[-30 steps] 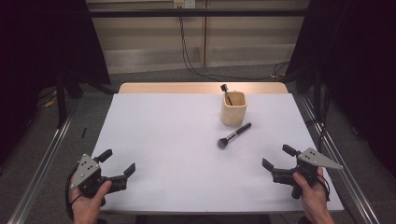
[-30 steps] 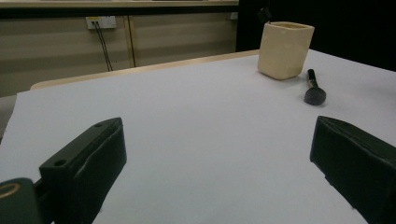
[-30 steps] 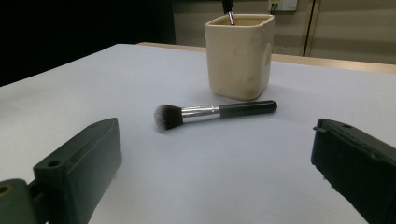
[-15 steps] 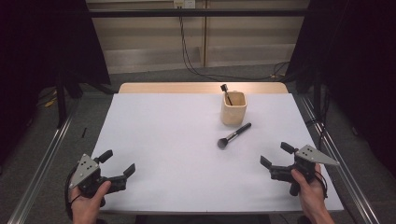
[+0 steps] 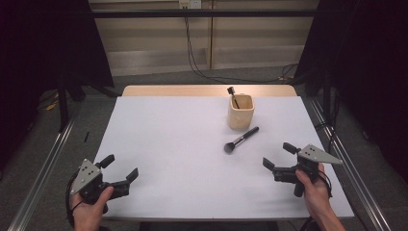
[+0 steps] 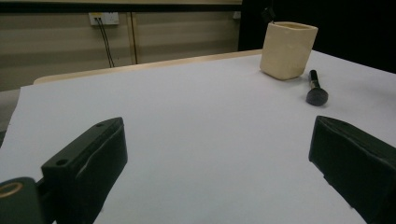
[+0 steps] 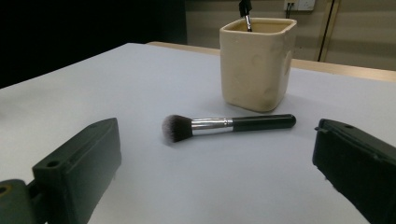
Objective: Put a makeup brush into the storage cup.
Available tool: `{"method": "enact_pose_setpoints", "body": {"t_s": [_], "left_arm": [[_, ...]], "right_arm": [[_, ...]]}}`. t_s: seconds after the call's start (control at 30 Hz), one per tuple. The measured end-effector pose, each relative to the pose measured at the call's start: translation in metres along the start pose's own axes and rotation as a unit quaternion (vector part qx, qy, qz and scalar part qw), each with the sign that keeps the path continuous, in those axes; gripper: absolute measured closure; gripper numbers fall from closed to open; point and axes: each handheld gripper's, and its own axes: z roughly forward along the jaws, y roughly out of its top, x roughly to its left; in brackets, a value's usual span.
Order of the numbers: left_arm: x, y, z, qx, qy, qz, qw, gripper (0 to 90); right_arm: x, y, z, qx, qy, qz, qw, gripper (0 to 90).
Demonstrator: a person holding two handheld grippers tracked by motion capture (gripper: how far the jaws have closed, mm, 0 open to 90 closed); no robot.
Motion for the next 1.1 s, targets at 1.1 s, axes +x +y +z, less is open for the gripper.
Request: {"method": "enact_pose_setpoints", "body": {"t_s": [1.1], "left_arm": [[0.001,0.0,0.006,0.002,-0.006,0.004,1.0,3.3]], "right_arm": [[-0.001,0.041,0.066,0.029,0.032,-0.016,0.9989,1.8]]}}
